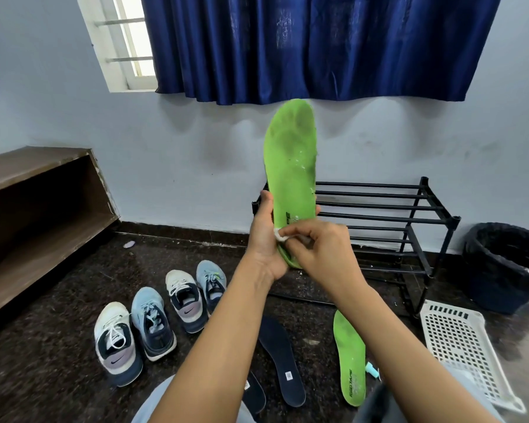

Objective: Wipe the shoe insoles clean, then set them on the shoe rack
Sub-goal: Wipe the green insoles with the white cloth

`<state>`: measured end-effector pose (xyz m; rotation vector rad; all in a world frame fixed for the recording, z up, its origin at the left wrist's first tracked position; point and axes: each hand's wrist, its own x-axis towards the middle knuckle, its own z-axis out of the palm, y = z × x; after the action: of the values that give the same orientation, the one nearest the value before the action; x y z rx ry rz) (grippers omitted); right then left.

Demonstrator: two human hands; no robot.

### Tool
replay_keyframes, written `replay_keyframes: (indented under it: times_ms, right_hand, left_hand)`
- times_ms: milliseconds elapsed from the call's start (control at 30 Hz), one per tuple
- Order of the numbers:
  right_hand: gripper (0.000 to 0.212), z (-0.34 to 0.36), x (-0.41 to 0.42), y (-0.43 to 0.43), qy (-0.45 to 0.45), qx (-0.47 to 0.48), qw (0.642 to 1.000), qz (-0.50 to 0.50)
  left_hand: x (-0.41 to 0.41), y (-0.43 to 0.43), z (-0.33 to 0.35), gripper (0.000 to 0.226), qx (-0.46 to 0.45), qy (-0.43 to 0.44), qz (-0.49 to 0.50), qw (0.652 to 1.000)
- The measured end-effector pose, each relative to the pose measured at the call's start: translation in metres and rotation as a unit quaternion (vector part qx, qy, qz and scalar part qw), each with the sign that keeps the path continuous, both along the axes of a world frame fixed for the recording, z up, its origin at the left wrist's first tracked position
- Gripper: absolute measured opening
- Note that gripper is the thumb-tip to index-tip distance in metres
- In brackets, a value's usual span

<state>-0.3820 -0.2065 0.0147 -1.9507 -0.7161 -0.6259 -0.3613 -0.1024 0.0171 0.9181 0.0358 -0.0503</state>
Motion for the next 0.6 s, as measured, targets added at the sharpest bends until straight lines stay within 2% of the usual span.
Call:
replay_keyframes:
  times_ms: [133,300,500,600]
  right_hand:
    - [0.019,-0.005,-0.004,0.001,-0.018,-0.089,0.993,0.074]
    - [0.023,-0.011,-0.004,-0.007,-0.043,-0.163,0.98,0.107]
    - [0.023,-0.01,0.008,-0.016,-0.076,-0.214,0.973,0.044]
    - [0.018,-0.011,0.011,-0.014,-0.103,-0.196,0.975,-0.021]
  left_hand:
    - [0.003,0.018,0.004,0.08,-0.01,-0.024,0.016,1.0]
    - [0.003,0.023,0.002,0.087,-0.023,-0.035,0.008,0.999]
    - [0.003,0.019,0.0,0.089,-0.036,-0.034,0.004,0.999]
    - [0.002,0.013,-0.001,0.086,-0.047,-0.025,0.011,0.999]
